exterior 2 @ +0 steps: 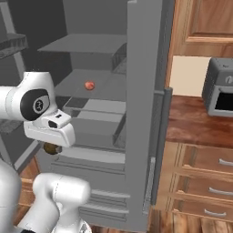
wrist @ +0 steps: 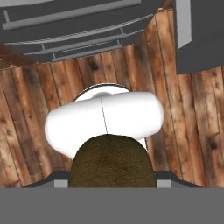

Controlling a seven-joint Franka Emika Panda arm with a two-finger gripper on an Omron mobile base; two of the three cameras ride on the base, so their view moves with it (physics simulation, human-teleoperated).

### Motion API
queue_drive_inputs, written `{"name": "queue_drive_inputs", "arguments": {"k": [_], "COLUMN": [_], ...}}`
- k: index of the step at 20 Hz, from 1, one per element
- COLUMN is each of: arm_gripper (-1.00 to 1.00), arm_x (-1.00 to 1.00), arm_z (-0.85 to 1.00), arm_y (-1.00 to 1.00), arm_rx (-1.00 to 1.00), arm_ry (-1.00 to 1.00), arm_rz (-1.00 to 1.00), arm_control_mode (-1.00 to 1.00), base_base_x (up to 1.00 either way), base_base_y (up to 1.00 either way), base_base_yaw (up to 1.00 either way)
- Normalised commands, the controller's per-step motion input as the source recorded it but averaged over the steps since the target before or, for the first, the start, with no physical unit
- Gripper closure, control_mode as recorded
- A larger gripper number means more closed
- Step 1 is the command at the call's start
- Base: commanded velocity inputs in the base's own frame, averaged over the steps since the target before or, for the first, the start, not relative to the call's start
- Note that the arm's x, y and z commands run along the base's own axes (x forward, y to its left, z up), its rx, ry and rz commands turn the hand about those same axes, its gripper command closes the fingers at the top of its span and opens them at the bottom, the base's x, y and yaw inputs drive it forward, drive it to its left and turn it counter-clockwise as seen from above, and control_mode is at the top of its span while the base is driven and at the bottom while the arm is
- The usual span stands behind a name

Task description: Place the cold items (kiwi and peach) from the fridge in one tupperware on the dining counter. Place the warm items (hot dog and kebab skewer) in the stove area in another tupperware.

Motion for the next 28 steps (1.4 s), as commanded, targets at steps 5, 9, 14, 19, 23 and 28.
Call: {"name": "queue_drive_inputs", "arguments": {"k": [5,9,14,19,23,28], "arm_gripper": [1.00,1.00,1.00,1.00,1.00,1.00], "arm_x": [0.00,0.00,0.00,0.00,0.00,0.00], "arm_z": [0.00,0.00,0.00,0.00,0.00,0.00], "arm_y": [0.00,0.00,0.00,0.00,0.00,0.00], "arm_rx": [0.00,0.00,0.00,0.00,0.00,0.00], "arm_ry": [0.00,0.00,0.00,0.00,0.00,0.00], "arm_rz": [0.00,0.00,0.00,0.00,0.00,0.00], "arm_control_mode": [1.00,1.00,1.00,1.00,1.00,1.00], "base_base_x": [-0.48,-0.61,-0.62,-0.62,-0.70,-0.63], "base_base_y": [0.40,0.30,0.31,0.27,0.11,0.00], "base_base_yaw": [-0.17,-0.39,-0.60,-0.72,-0.74,-0.79]}}
